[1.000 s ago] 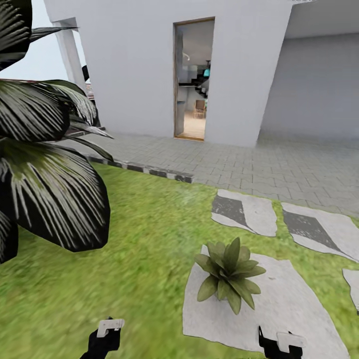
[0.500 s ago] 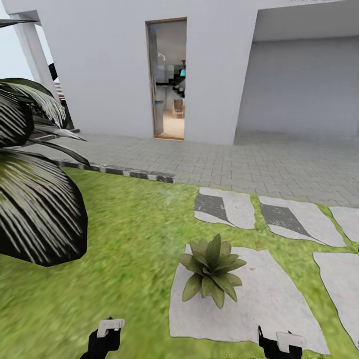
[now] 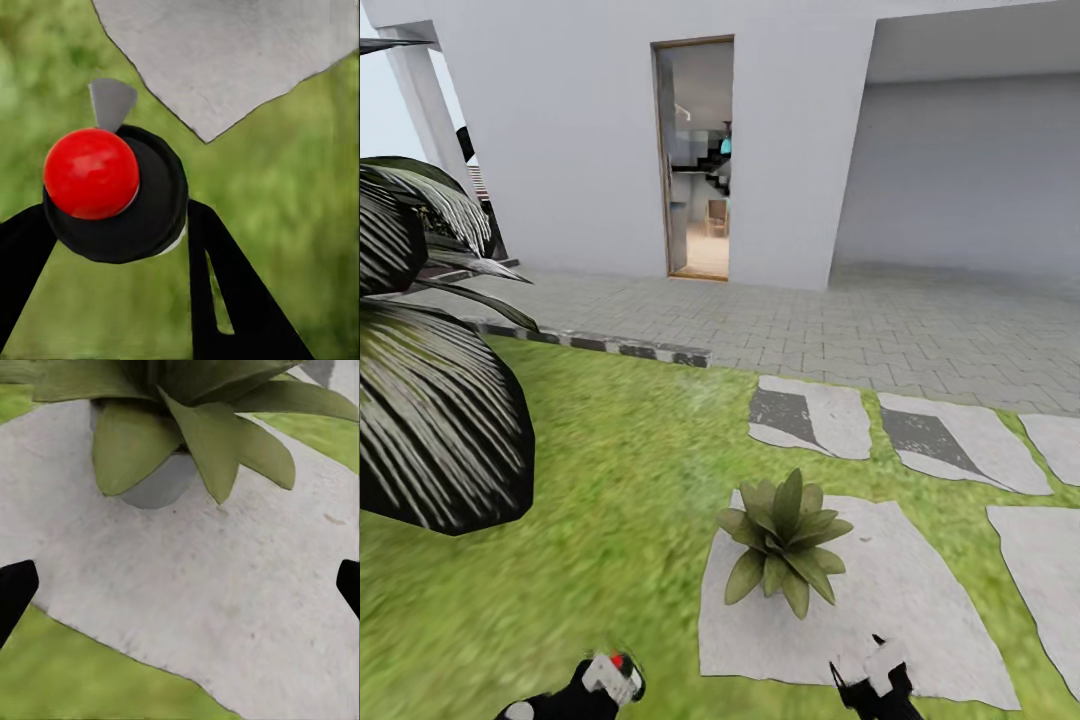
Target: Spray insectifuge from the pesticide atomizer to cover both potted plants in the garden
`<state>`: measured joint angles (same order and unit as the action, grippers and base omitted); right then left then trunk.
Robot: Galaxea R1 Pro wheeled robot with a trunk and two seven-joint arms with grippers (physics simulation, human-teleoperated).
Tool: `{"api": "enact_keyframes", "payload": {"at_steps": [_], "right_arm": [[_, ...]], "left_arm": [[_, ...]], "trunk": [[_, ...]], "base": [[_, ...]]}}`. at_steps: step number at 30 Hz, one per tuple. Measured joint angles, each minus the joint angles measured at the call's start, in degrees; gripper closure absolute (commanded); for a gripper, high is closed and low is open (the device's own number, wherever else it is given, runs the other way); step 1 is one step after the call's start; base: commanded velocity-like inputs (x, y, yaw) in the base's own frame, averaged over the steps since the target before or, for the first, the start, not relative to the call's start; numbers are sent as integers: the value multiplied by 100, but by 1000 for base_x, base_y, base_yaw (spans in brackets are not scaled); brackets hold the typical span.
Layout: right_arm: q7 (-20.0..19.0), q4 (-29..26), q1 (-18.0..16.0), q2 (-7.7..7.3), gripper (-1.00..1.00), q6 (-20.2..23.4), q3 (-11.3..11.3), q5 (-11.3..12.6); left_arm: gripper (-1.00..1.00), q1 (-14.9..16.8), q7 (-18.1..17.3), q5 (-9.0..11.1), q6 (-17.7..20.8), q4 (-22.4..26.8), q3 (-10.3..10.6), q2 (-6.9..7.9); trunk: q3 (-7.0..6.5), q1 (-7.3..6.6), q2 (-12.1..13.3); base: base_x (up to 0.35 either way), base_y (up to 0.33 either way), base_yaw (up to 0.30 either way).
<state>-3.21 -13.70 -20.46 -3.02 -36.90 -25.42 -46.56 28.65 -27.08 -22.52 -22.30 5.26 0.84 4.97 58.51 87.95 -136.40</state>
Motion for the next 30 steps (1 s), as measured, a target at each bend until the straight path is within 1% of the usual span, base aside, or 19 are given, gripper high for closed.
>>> {"api": "enact_keyframes", "payload": {"at_steps": [1, 2, 3, 5, 6, 9, 10, 11, 13, 14, 15, 16, 17, 20, 23, 27, 30], "right_arm": [[-292, -11, 0, 4, -100, 1, 9, -89], [-752, -22, 0, 11, -100, 5, 21, -134], [-1023, -30, 1, 14, -100, 8, 21, -151], [-1444, -36, 2, 17, -100, 26, 29, -176], [-1712, -35, 2, 18, -100, 91, 33, -191], [-2381, -58, -25, 25, -100, 343, 56, -229], [-2781, -178, -64, 27, -100, 495, 119, -282], [-3045, -319, -90, 33, -100, 608, 183, -323], [-3033, -318, -86, 29, -100, 614, 165, -327], [-3033, -319, -86, 29, -100, 611, 165, -327], [-3033, -322, -86, 28, -100, 609, 165, -324], [-3033, -324, -86, 61, -100, 613, 166, -319], [-3050, -314, -86, 72, -100, 617, 188, -337], [-3066, -341, -86, 16, -100, 609, 199, -349], [-3104, -426, -86, -6, -100, 606, 205, -368], [-3233, -554, -98, -3, -100, 617, 202, -493], [-3328, -650, -115, 33, -100, 625, 200, -588]], "left_arm": [[100, 9, -284, -120, 46, 5, -14, 69], [100, 34, -541, -217, 98, 23, -25, 130], [100, 99, -865, -318, 196, 91, -38, 196], [100, 174, -1225, -458, 380, 219, -28, 248], [100, 208, -1461, -603, 553, 327, -25, 266], [100, 236, -1860, -1055, 966, 665, -32, 240], [100, 241, -2003, -1286, 1214, 889, -37, 211], [100, 242, -2097, -1411, 1409, 1041, -37, 199], [100, 214, -2101, -1444, 1338, 1098, -3, 134], [100, 216, -2102, -1467, 1313, 1108, 12, 129], [100, 230, -2108, -1472, 1314, 1127, 27, 133], [100, 242, -2118, -1478, 1316, 1145, 44, 139], [100, 275, -2151, -1508, 1339, 1178, 68, 167], [100, 331, -2249, -1600, 1346, 1236, 76, 179], [100, 351, -2346, -1702, 1347, 1243, 72, 172], [100, 358, -2475, -1841, 1346, 1243, 70, 156], [100, 362, -2572, -1942, 1352, 1248, 70, 118]], "trunk": [[0, 0, 0], [0, 0, 0], [-1, 0, 0], [-1, 0, 0], [-1, 0, 0], [-1, 0, 0], [-1, 0, 0], [-1, 0, 0], [-1, 0, 0], [-1, 0, 0], [-1, 0, 0], [-1, 0, 0], [-1, 0, 0], [-1, 0, 0], [-1, 0, 0], [-1, 0, 0], [-1, 0, 0]], "base": [[0, 0, 0], [0, 0, 0], [0, 0, 0], [0, 0, 0], [0, 0, 0], [0, 0, 0], [0, 0, 0], [0, 0, 0], [0, 0, 0], [0, 0, 0], [0, 0, 0], [0, 0, 0], [0, 0, 0], [0, 0, 0], [0, 0, 0], [0, 0, 0], [0, 0, 0]]}}
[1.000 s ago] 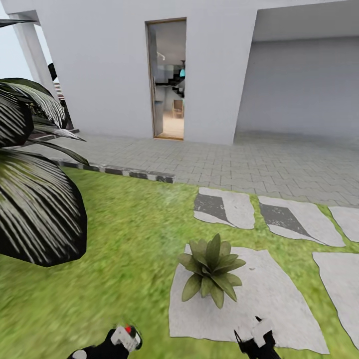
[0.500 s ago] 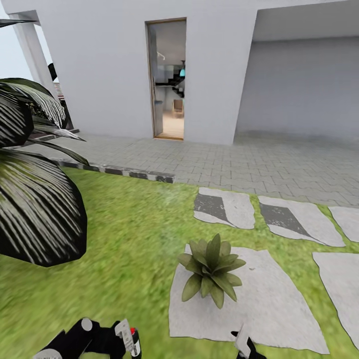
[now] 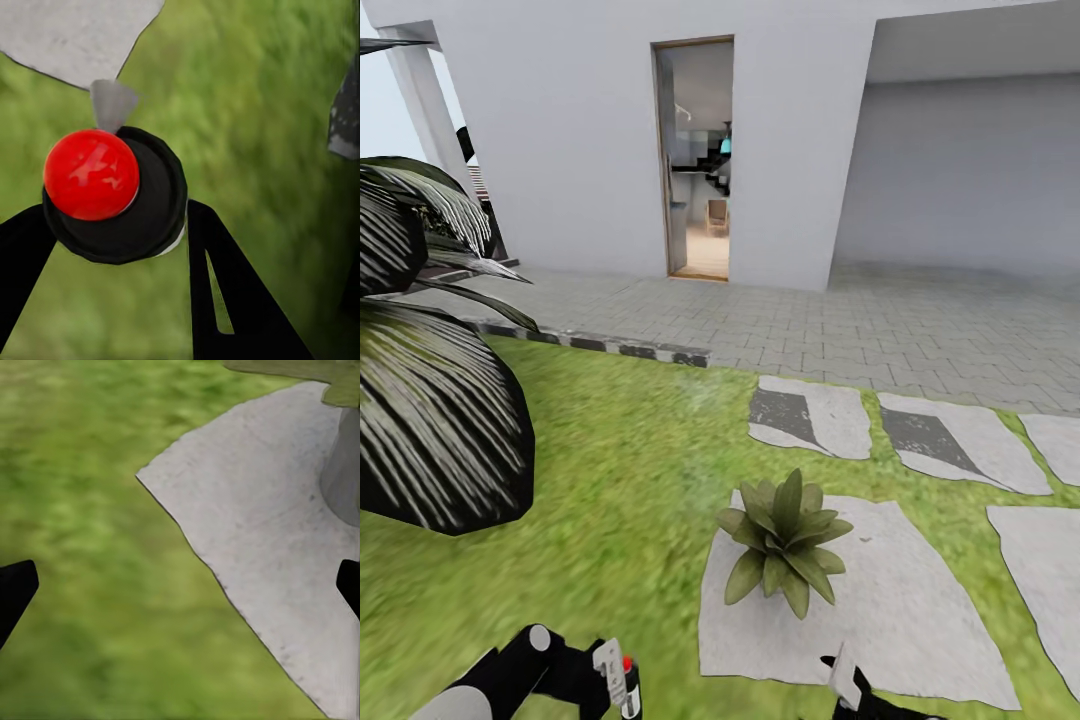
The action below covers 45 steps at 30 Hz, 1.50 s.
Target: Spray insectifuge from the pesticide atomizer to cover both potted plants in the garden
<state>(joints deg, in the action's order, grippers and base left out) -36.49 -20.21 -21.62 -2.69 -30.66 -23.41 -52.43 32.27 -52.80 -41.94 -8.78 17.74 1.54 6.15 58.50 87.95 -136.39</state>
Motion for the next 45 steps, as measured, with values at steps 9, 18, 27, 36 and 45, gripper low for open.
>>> {"api": "enact_keyframes", "payload": {"at_steps": [9, 18, 27, 36, 45], "right_arm": [[-2135, -985, -13, 57, 100, -12, -1, -263], [-2362, -1124, -111, 472, 100, 4, 59, -266], [-2892, -1412, -205, 744, 100, 366, 427, -235], [-2904, -1412, -429, 957, 100, 379, 446, -230], [-2904, -1409, -511, 1074, 100, 429, 450, -226]], "left_arm": [[100, 14, -842, -1089, 47, 12, -10, -126], [100, 16, -1076, -1594, 224, 410, -11, -449], [100, 15, -1256, -2011, 428, 707, 7, -848], [100, 138, -1332, -2172, 413, 709, 10, -1011], [100, 214, -1444, -2413, 423, 715, 4, -1159]], "trunk": [[0, 0, 0], [0, 0, 0], [0, 0, 0], [0, 0, 0], [0, 0, 0]], "base": [[0, 0, 0], [0, 0, 0], [0, 0, 0], [0, 0, 0], [0, 0, 0]]}}
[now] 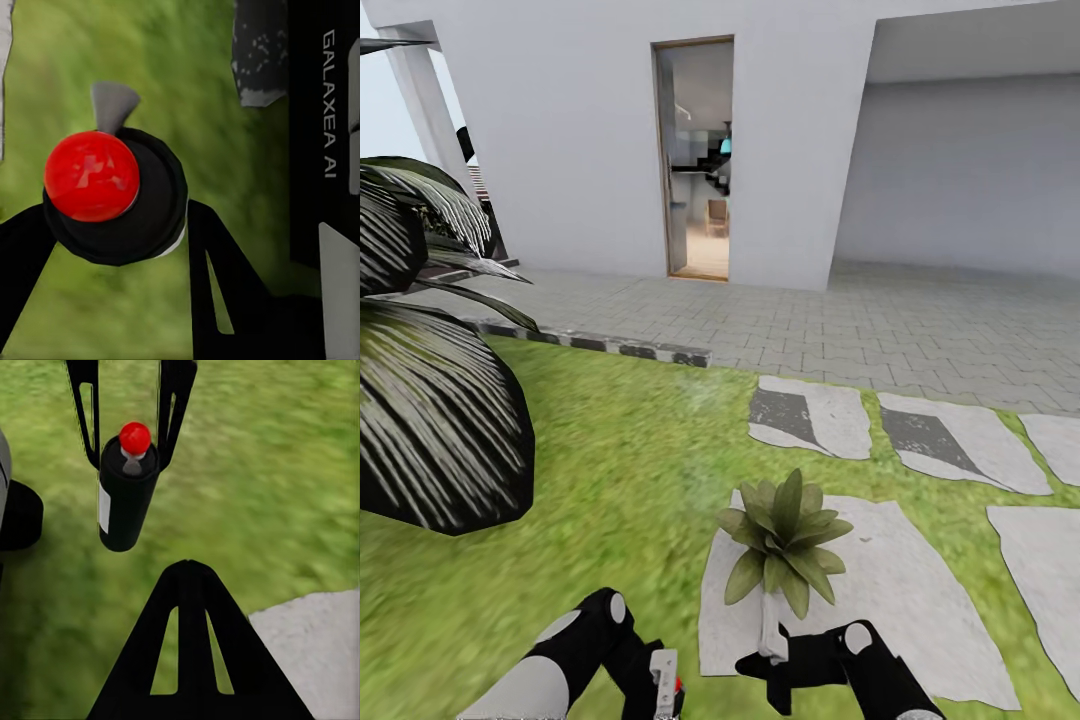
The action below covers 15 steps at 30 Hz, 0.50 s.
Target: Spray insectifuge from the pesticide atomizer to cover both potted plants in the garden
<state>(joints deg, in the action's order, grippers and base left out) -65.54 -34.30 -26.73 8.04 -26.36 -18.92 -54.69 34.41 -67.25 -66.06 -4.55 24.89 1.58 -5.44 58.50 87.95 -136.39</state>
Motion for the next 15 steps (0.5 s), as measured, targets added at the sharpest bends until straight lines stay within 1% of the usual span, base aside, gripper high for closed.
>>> {"api": "enact_keyframes", "payload": {"at_steps": [10, 13, 15], "right_arm": [[5, 0, -3, 45, 100, 2, -2, 6], [8, 0, -3, 53, 100, 2, -2, 8], [9, 0, -3, 105, 100, 2, -3, 9]], "left_arm": [[100, 55, 62, 5, 18, 111, -29, -222], [100, 49, 64, 5, 18, 112, -39, -246], [100, 48, 64, 5, 18, 108, -43, -269]], "trunk": [[0, 0, 0], [0, 0, 0], [0, 0, 0]], "base": [[0, 0, 0], [0, 0, 0], [0, 0, 0]]}}
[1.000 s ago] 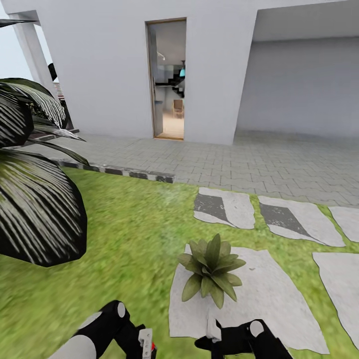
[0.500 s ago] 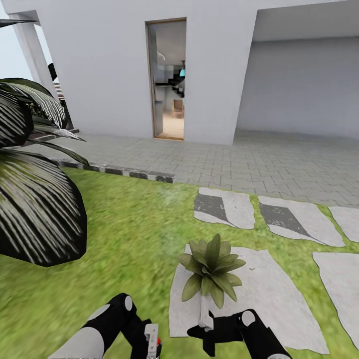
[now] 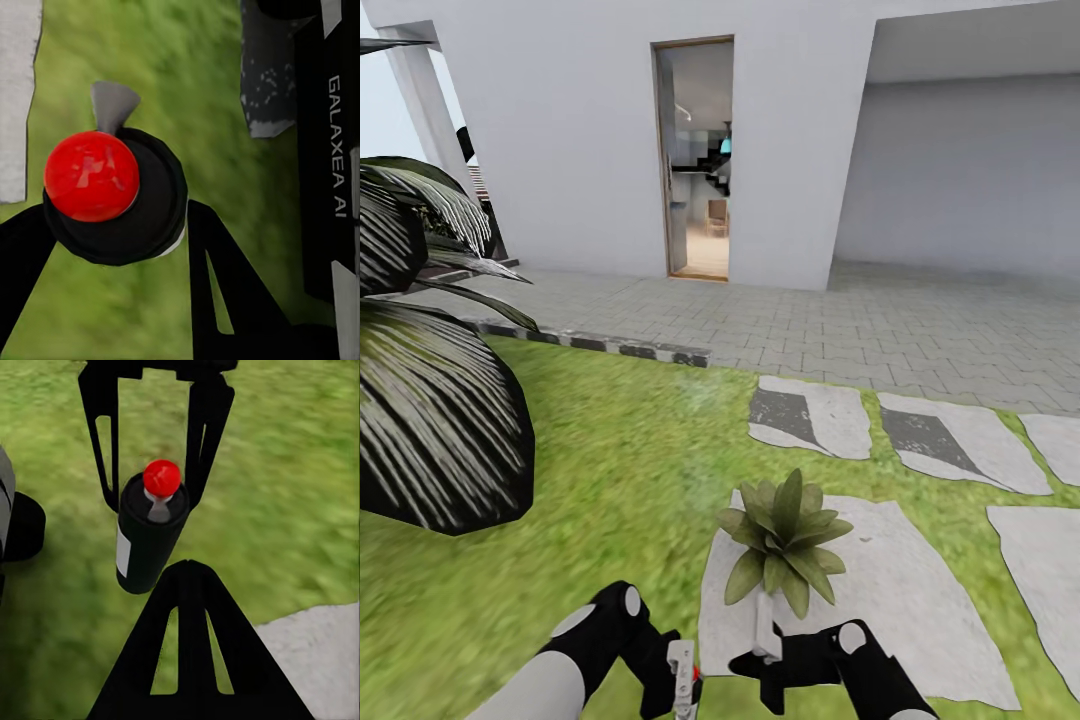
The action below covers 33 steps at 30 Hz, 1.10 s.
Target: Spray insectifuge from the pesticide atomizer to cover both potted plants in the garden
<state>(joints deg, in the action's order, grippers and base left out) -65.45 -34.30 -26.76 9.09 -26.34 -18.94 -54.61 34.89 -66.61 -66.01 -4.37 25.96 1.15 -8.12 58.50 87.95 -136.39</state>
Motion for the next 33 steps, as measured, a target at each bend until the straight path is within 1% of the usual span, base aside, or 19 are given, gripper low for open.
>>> {"api": "enact_keyframes", "payload": {"at_steps": [5, 12, 16, 21, 30, 33], "right_arm": [[0, -8, 0, 60, 100, 0, 3, 0], [0, -9, -4, 65, 100, 0, 7, 0], [0, -8, -4, 65, 100, 0, 1, 0], [0, -9, -5, 65, 100, 0, 0, 0], [0, -4, -5, 71, 100, 0, 0, 0], [0, -3, -6, 73, 100, 0, 0, 0]], "left_arm": [[100, -1, 0, 0, 0, -2, -2, -45], [100, -9, 0, 26, -14, -2, -2, -58], [100, -10, 0, 39, -24, -2, -2, -134], [100, -10, -1, 52, -37, -6, -1, -173], [100, -10, 19, 63, -54, -11, -1, -186], [100, -10, 96, 64, -56, -21, -2, -186]], "trunk": [[0, 0, 0], [0, 0, 0], [0, 0, 0], [0, 0, 0], [0, 0, 0], [0, 0, 0]], "base": [[0, 0, 0], [0, 0, 0], [0, 0, 0], [0, 0, 0], [0, 0, 0], [0, 0, 0]]}}
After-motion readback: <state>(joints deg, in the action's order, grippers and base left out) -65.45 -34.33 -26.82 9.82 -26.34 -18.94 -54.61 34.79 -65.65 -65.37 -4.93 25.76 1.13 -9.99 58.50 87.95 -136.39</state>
